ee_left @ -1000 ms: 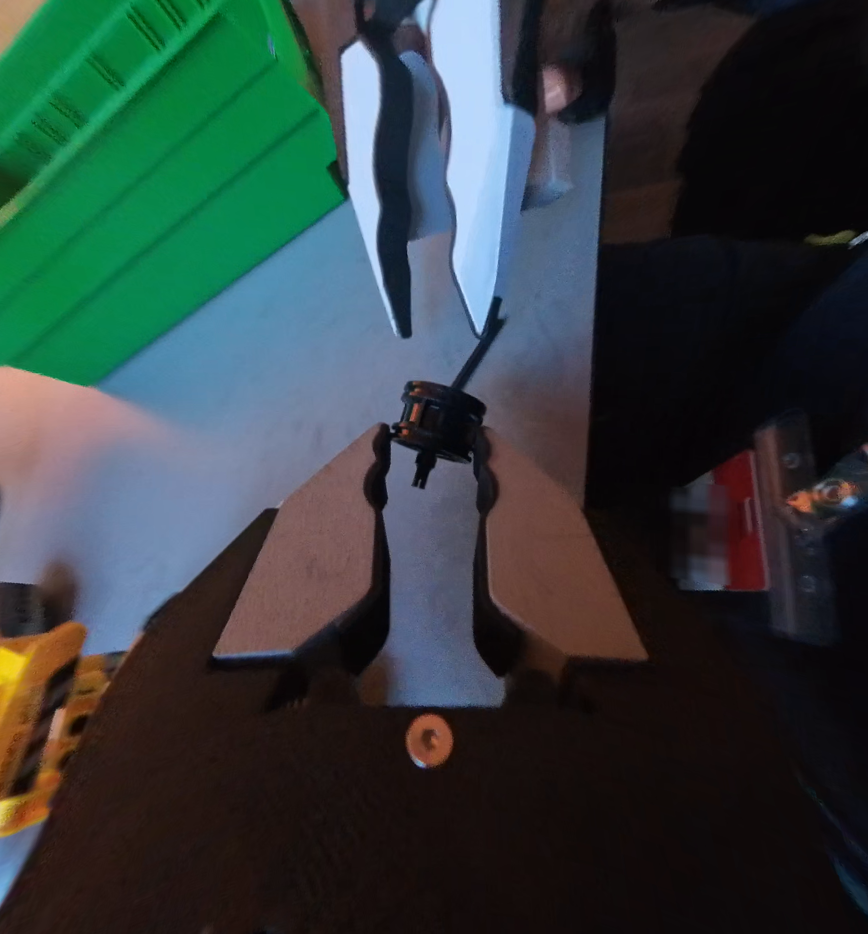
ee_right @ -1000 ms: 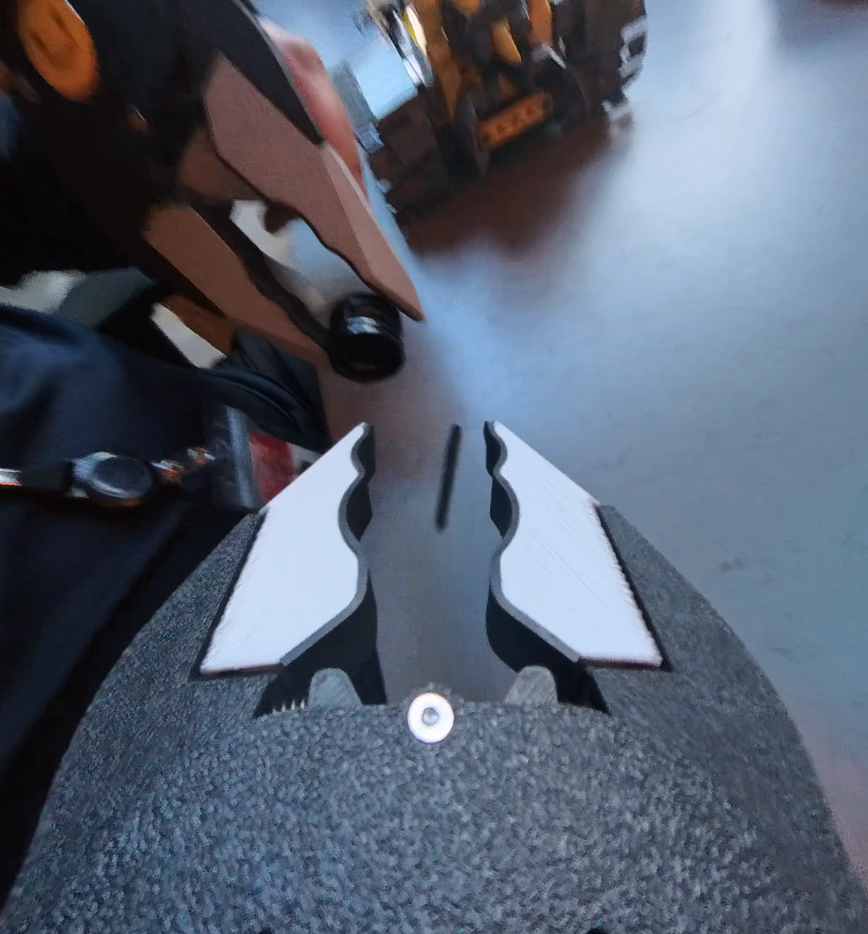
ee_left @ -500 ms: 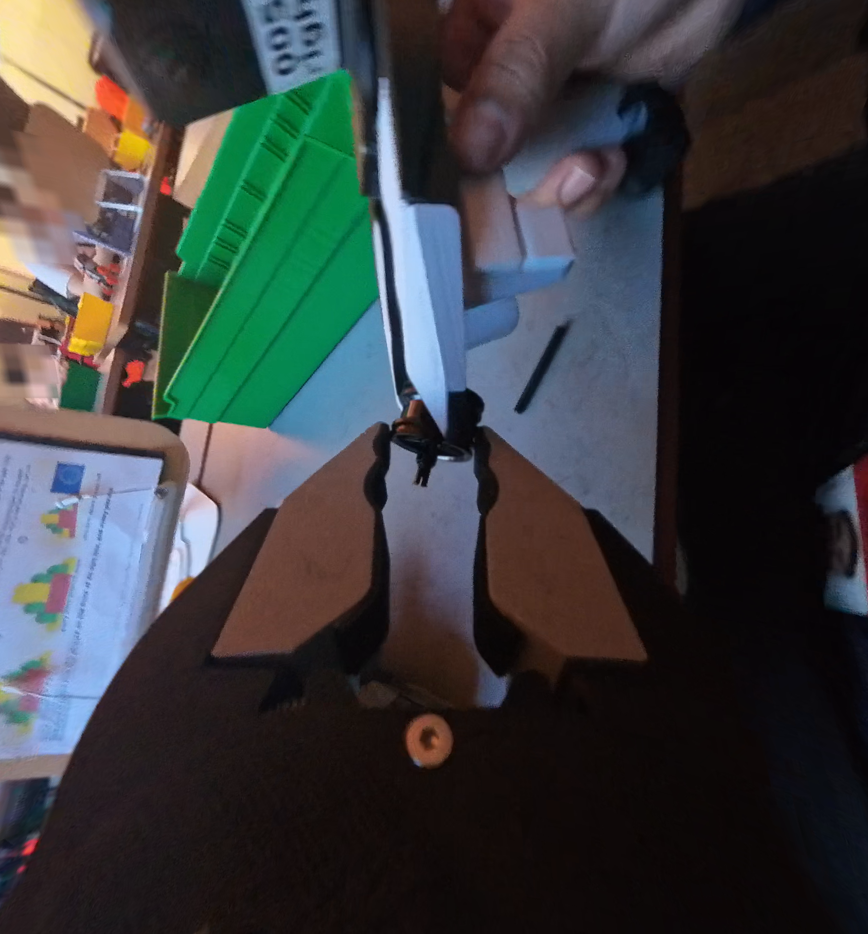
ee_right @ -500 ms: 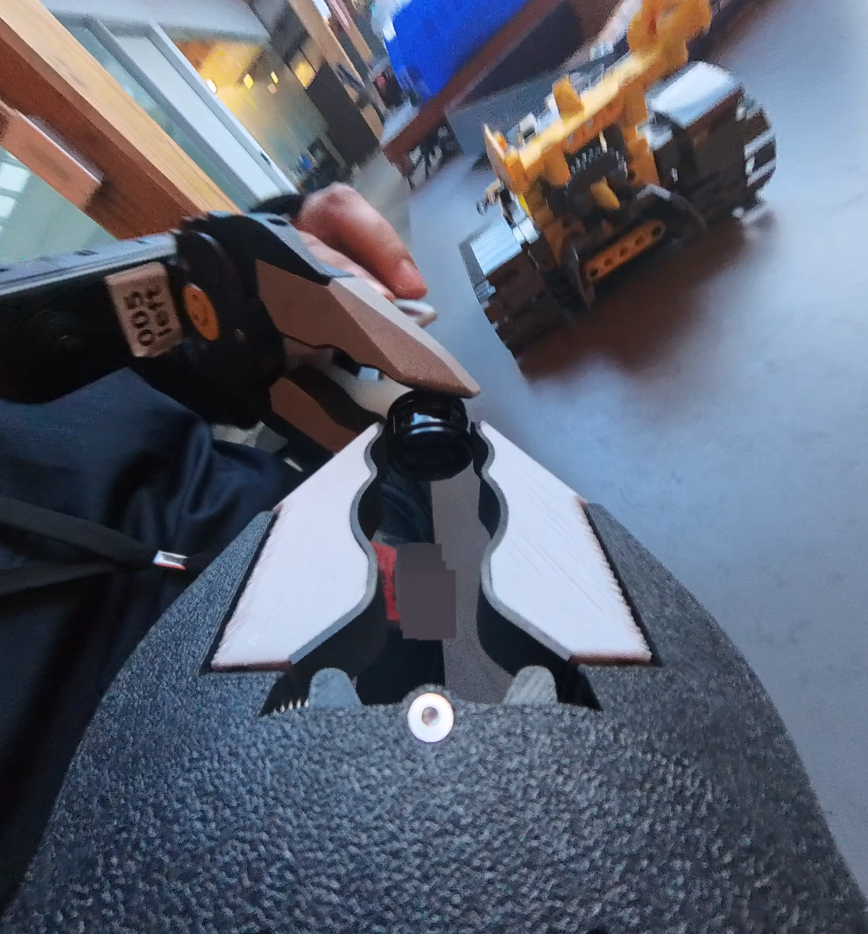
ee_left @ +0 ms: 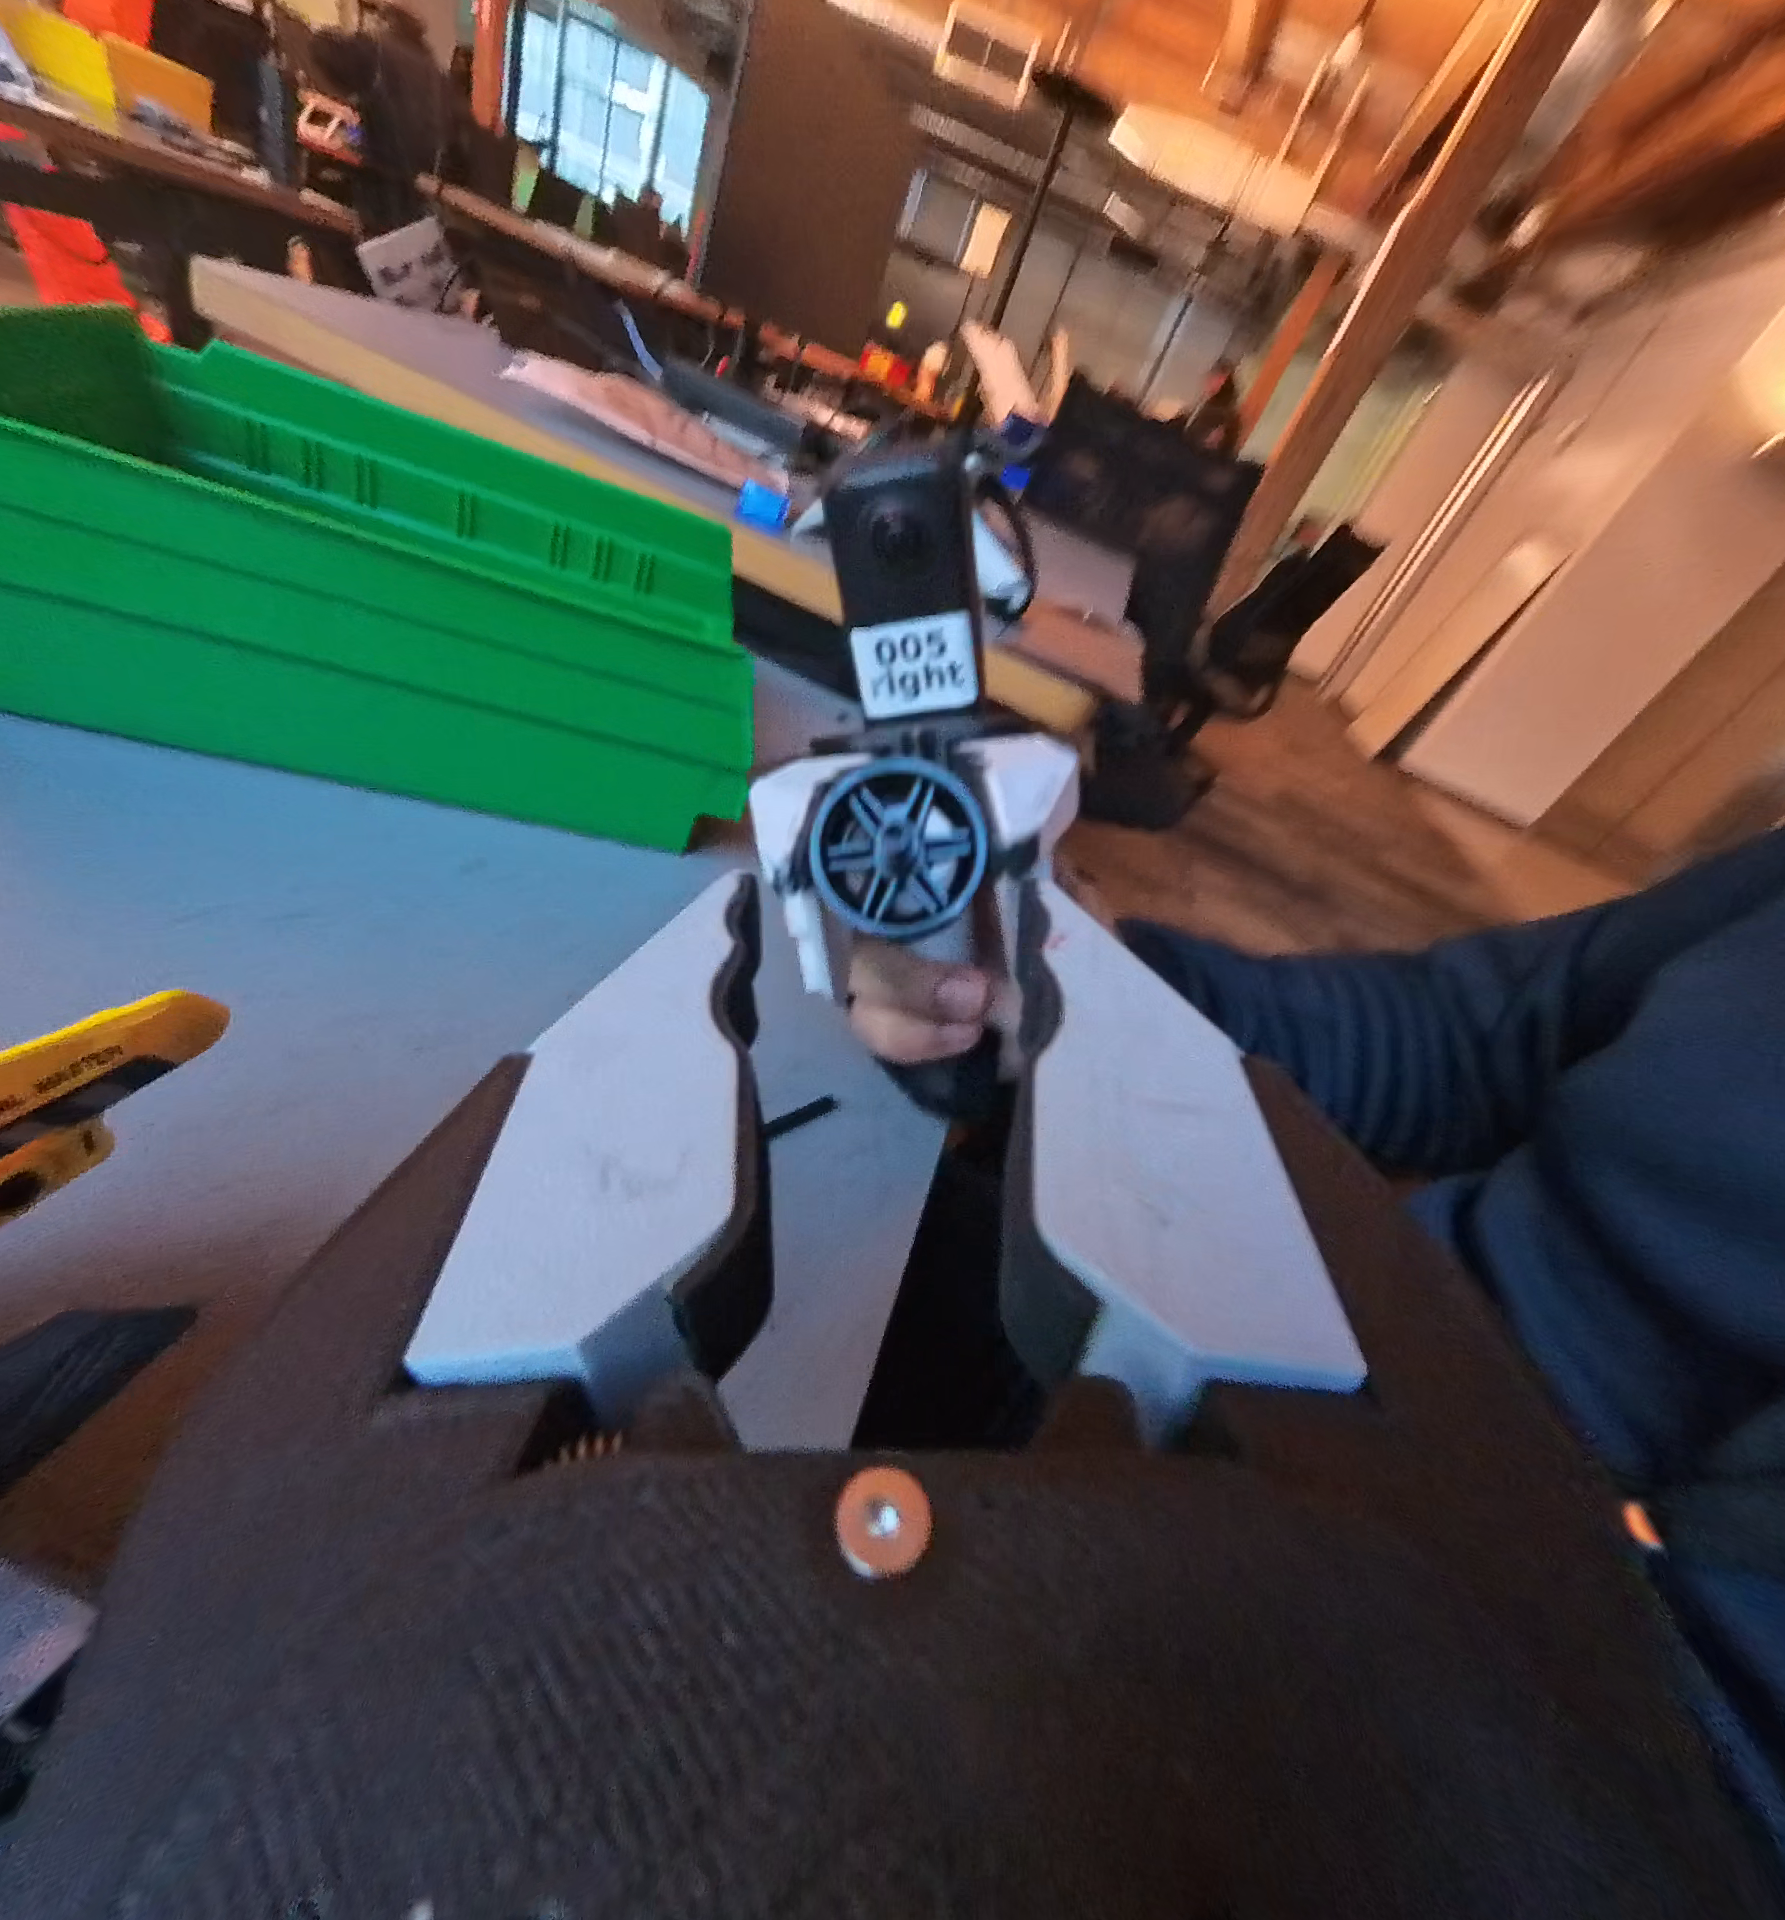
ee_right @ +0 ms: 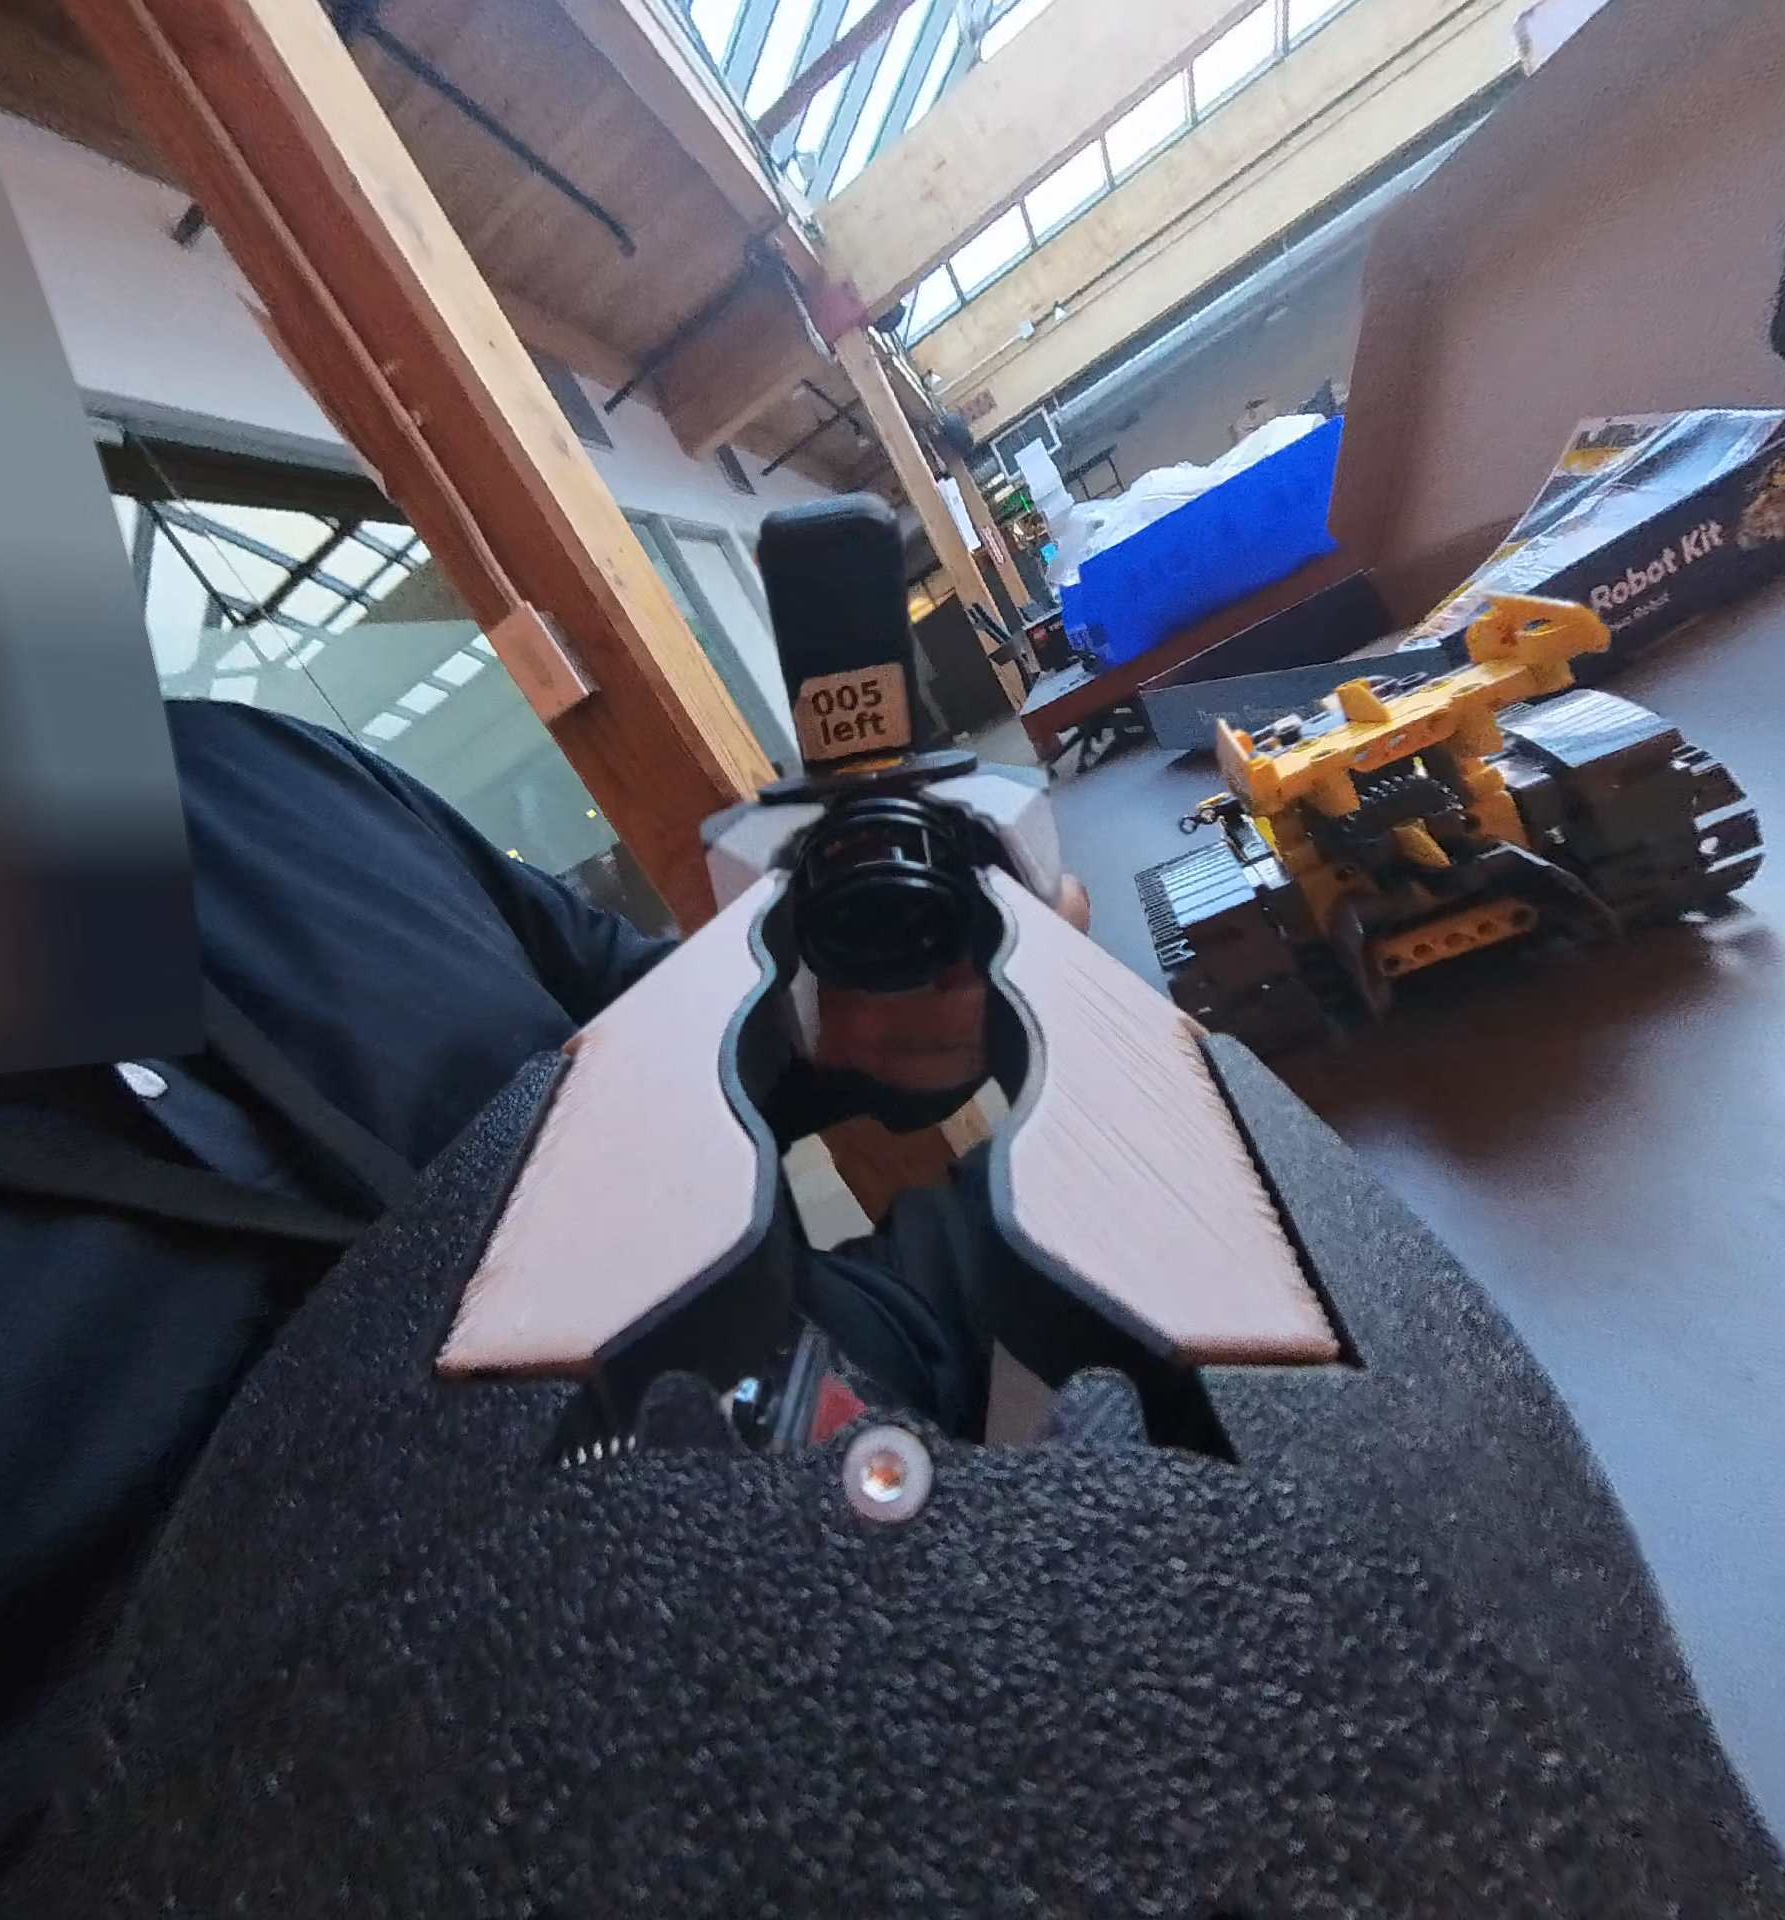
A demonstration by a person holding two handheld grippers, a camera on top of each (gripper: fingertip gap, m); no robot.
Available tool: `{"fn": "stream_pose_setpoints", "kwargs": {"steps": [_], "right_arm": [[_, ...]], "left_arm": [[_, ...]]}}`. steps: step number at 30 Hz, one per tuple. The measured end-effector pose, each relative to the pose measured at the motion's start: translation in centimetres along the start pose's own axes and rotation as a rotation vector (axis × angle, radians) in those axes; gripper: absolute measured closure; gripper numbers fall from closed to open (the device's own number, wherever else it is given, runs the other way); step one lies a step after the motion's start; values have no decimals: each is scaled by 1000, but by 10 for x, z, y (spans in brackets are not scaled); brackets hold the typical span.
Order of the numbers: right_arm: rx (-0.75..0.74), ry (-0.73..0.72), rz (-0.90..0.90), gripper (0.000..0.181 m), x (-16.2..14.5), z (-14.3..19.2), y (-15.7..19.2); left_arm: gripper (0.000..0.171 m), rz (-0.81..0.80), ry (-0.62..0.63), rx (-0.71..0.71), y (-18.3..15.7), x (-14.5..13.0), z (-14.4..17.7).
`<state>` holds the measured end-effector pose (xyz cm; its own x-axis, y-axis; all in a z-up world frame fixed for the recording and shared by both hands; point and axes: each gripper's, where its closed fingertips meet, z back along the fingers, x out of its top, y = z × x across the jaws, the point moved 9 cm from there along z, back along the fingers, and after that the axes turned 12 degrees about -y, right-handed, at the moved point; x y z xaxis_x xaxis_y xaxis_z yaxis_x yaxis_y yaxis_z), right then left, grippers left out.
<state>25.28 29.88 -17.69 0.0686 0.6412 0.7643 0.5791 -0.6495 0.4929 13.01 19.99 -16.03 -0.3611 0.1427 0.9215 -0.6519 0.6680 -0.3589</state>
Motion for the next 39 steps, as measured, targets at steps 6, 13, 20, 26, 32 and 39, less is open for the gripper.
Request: {"fn": "stream_pose_setpoints", "kwargs": {"steps": [6,13,20,26,32,39], "right_arm": [[28,-65,3,152,-2,-2,-1],[36,-178,-150,151,-3,-13,-4],[-29,-273,-101,151,4,-19,0],[-13,-300,-175,151,-1,-23,2],[-27,-252,-239,152,-6,-23,-4],[-58,-210,-318,151,-16,-24,-9]], "left_arm": [[131,-100,-58,9,-2,-2,2],[137,-284,-63,106,-5,8,6],[122,-370,-77,177,-16,20,3],[142,-416,-105,180,-16,27,8],[147,-801,64,229,-18,26,8],[150,-1378,221,287,-18,8,6]]}}
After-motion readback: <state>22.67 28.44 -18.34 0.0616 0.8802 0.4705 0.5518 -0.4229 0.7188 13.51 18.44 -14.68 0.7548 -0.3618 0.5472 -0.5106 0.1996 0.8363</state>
